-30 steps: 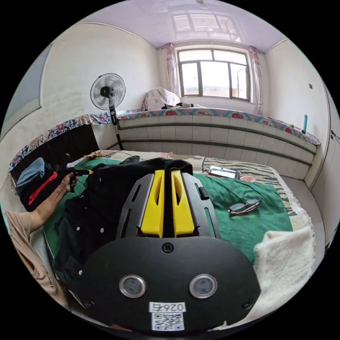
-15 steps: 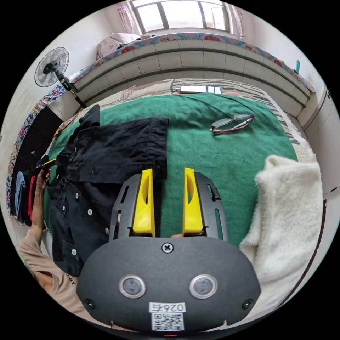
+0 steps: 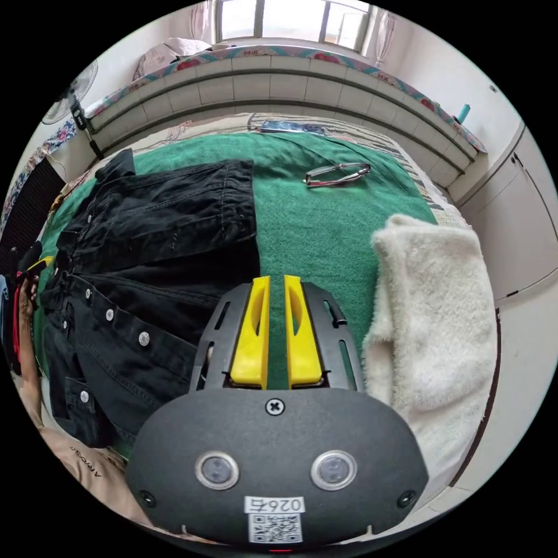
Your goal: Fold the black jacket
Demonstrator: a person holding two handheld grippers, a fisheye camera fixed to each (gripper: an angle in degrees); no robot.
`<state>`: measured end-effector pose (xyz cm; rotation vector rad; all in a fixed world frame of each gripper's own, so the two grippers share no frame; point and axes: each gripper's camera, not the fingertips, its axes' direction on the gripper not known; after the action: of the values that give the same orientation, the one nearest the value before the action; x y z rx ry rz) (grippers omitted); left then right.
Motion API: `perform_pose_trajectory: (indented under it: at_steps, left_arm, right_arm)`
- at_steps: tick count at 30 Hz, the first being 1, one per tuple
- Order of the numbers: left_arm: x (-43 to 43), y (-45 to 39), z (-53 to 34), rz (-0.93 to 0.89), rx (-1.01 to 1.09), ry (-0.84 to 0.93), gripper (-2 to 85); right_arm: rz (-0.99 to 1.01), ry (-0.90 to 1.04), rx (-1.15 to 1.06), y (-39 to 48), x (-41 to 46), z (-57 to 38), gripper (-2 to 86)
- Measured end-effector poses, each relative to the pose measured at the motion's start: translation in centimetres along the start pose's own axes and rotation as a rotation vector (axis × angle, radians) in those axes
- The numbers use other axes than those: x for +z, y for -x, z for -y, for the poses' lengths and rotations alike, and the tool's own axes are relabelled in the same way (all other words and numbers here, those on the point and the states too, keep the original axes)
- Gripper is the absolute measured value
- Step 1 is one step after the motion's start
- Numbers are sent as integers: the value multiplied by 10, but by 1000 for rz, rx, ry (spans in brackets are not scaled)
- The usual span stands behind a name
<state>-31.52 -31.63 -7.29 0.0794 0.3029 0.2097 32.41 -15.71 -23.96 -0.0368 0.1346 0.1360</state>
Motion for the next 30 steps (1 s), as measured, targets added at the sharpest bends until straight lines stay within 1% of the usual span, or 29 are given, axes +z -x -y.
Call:
perform_pose_trajectory:
  at_steps: [2, 4, 5, 6, 7, 8, 9, 10, 11, 12, 13, 16, 18, 20, 21, 22, 23, 24, 25, 26, 30]
  left_arm:
    - [-19, -24, 2, -55, 93, -153, 7]
    - [-24, -50, 6, -98, 194, -256, -3]
    - [-17, -68, 11, -94, 245, -270, -6]
    - [-11, -76, 14, -80, 274, -260, -7]
    - [10, -92, 23, -30, 320, -195, -8]
    - [41, -103, 33, 57, 352, -46, -9]
    - [61, -107, 37, 118, 372, 68, -9]
    - [89, -113, 40, 193, 424, 207, -9]
    - [80, -116, 35, 203, 447, 112, -9]
    - [79, -116, 36, 209, 444, 121, -9]
    - [82, -115, 39, 198, 430, 167, -10]
    - [78, -112, 44, 162, 387, 194, -9]
    - [58, -114, 41, 109, 371, 96, -8]
    - [26, -114, 32, -22, 328, -104, -5]
    - [21, -114, 30, -51, 324, -132, -3]
    - [19, -114, 30, -97, 318, -144, 0]
    - [26, -115, 32, -144, 330, -96, 7]
    - [31, -115, 34, -166, 334, -63, 10]
    - [44, -115, 36, -200, 320, -4, 48]
    - [58, -114, 37, -219, 290, 51, 78]
    - [93, -108, 40, -231, 235, 165, 122]
  right_arm:
    - [45, -142, -5, 8, -23, -11, 5]
    - [137, -213, -55, 20, -30, -14, -5]
    - [187, -204, -100, 29, -25, -12, -8]
    - [195, -187, -126, 35, -20, -9, -8]
    - [176, -124, -169, 45, -5, -4, -10]
    - [131, -27, -213, 55, 16, 1, -11]
    - [99, 26, -242, 59, 28, 1, -12]
    - [70, -10, -268, 63, 33, -4, -13]
    - [63, -66, -259, 62, 28, -12, -14]
    - [55, -61, -267, 63, 28, -14, -14]
    - [30, -71, -287, 66, 26, -18, -14]
    - [-19, -61, -306, 71, 25, -18, -13]
    - [-29, -51, -292, 70, 23, -16, -13]
    - [-2, -27, -223, 56, 13, -11, -14]
    - [3, -44, -208, 51, 8, -11, -14]
    - [11, -111, -167, 39, -7, -14, -13]
    - [20, -180, -126, 26, -21, -17, -13]
    - [26, -208, -109, 20, -27, -18, -13]
    - [53, -237, -84, 9, -34, -20, -12]
    - [100, -239, -52, -2, -36, -19, -9]
    - [228, -154, 51, -32, -21, -11, 21]
